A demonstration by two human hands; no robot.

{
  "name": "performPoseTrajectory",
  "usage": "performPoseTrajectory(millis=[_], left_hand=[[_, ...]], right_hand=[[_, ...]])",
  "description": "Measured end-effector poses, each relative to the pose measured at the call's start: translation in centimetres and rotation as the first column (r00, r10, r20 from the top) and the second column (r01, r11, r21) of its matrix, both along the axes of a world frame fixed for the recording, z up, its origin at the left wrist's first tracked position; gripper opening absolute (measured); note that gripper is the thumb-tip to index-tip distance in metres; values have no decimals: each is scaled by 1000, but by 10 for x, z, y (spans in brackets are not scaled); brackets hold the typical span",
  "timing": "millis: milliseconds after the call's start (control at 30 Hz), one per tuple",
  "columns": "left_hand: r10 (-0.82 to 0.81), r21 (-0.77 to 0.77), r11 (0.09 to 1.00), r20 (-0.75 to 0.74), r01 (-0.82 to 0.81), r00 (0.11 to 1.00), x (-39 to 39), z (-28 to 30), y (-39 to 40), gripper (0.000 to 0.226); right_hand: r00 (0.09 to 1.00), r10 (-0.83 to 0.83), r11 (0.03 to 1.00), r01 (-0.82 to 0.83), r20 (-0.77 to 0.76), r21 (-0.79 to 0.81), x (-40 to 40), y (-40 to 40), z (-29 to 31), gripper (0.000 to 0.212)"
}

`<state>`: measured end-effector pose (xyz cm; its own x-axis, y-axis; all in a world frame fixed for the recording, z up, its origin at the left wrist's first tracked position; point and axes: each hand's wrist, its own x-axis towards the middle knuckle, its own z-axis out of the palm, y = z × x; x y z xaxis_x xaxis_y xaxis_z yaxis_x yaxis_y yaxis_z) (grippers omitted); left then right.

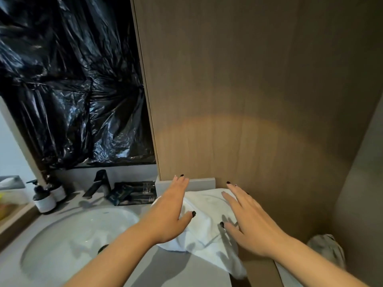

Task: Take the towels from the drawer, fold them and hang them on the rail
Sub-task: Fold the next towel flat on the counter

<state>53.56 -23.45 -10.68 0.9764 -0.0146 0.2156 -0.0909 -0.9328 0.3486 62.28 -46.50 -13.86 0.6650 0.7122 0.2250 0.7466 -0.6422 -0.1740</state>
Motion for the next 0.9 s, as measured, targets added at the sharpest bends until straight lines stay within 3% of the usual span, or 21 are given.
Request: performPoseTrajectory(millis=[300, 700, 900], left_hand=[[121, -171, 976, -75, -132, 990, 30, -54, 40, 83], [207, -284, 920, -235, -271, 950, 64, -138, 109, 89], [112, -345, 922, -200, -176, 973, 89, -163, 148, 88]], right_hand=[[993, 36, 995, -46, -109, -92, 57, 40, -4, 68], [976, 1, 989, -34, -219, -144, 60, 97, -35, 66], [963, -105, 984, 63, -250, -168, 52, 136, -51, 63]])
